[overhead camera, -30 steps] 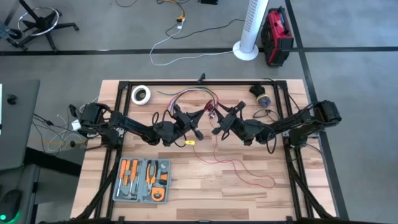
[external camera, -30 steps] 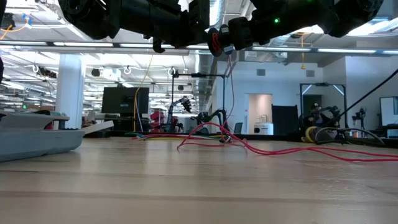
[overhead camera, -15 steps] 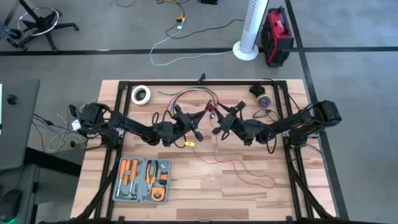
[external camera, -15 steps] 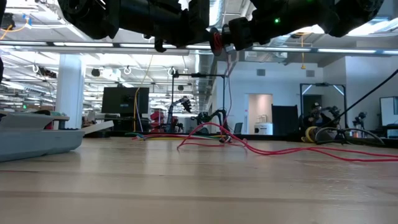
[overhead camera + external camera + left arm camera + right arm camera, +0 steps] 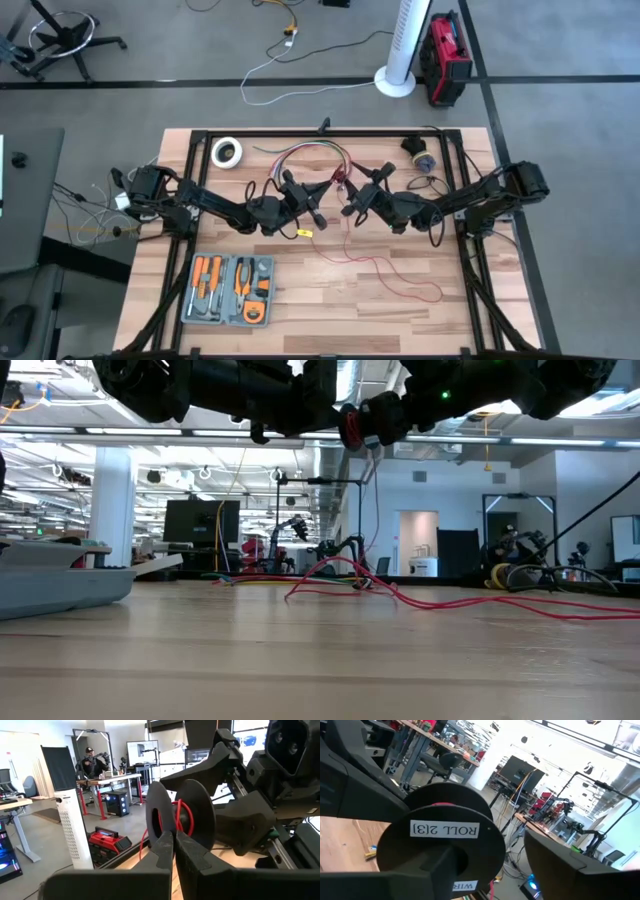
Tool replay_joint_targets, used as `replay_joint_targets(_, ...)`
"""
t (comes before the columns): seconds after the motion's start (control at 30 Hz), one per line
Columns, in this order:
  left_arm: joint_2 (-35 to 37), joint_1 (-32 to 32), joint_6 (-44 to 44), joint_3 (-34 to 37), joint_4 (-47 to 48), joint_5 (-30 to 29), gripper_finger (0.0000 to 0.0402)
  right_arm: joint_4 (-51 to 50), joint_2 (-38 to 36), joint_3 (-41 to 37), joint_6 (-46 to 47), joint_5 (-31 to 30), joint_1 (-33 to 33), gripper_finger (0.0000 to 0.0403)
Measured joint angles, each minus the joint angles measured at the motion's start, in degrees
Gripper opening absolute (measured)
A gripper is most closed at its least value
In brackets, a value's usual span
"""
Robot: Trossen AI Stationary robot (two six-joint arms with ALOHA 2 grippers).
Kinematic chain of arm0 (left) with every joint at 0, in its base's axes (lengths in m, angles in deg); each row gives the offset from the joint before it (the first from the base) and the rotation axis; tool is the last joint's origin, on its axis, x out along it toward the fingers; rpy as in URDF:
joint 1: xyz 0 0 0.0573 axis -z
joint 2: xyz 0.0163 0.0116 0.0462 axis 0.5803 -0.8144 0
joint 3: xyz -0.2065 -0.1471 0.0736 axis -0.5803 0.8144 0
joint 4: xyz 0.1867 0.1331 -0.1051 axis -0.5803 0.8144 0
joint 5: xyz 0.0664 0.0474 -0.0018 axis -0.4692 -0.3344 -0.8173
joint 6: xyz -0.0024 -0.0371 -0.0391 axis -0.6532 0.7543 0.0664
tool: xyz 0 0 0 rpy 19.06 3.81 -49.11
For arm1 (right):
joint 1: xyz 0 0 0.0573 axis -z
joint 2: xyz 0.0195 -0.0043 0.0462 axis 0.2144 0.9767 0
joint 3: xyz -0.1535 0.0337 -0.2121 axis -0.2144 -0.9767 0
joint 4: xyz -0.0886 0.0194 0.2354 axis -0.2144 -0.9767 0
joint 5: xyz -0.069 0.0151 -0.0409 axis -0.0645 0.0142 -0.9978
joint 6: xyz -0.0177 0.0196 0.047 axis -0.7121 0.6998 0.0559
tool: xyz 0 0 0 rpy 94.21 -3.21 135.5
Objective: Coil cords
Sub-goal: Coil the red wire on the black spool
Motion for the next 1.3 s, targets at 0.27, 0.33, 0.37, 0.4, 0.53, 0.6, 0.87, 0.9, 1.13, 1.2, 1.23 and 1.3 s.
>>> replay_joint_targets(0.27, 0.0, 0.0, 0.0, 0.0, 0.0, -0.1, 0.0, 0.0, 0.0, 0.0, -0.3, 0.0, 0.0, 0.0214)
replay_joint_targets(0.33, 0.0, 0.0, 0.1, 0.0, -0.1, 0.0, 0.0, 0.0, 0.0, 0.0, -0.3, 0.2, 0.0, 0.0191)
replay_joint_targets(0.37, 0.0, 0.0, 0.1, 0.0, -0.1, 0.0, 0.0, -0.1, 0.0, 0.0, -0.3, 0.4, -0.1, 0.0178)
replay_joint_targets(0.4, 0.0, 0.0, 0.2, 0.0, -0.1, 0.0, 0.0, -0.1, 0.0, 0.0, -0.3, 0.5, -0.1, 0.0164)
replay_joint_targets(0.53, 0.0, 0.0, 0.2, 0.0, -0.2, -0.2, 0.0, -0.3, 0.0, 0.0, -0.5, 0.7, -0.2, 0.0113)
replay_joint_targets(0.6, 0.0, 0.0, 0.0, 0.0, -0.2, 0.0, 0.0, -0.3, 0.0, 0.0, -0.9, 0.4, -0.6, 0.0102)
replay_joint_targets(0.87, 0.0, 0.0, -2.1, 0.0, -0.1, 0.4, 0.0, -0.2, 0.0, 0.0, -1.9, -0.3, -1.2, 0.0111)
replay_joint_targets(0.9, 0.0, 0.0, -2.9, 0.0, -0.1, -0.1, 0.0, -0.2, 0.0, 0.0, -1.9, -0.3, -1.2, 0.0115)
replay_joint_targets(1.13, 0.3, 1.4, -14.0, -0.1, 0.1, -6.0, 0.0, -0.1, 0.0, 0.0, -3.8, 0.4, -1.6, 0.0107)
replay_joint_targets(1.2, 1.1, 2.2, -17.6, 0.0, 0.0, -10.1, 0.0, 0.0, -0.1, 0.0, -5.1, -1.0, -1.9, 0.0106)
replay_joint_targets(1.23, 1.9, 2.4, -19.0, 0.0, 0.0, -11.5, 0.0, 0.2, -0.3, 0.0, -5.3, -1.1, -2.0, 0.0106)
replay_joint_targets(1.3, 3.4, 3.2, -21.6, 0.0, -0.2, -14.2, 0.0, -0.6, -0.9, 0.0, -5.5, -1.4, -2.2, 0.0105)
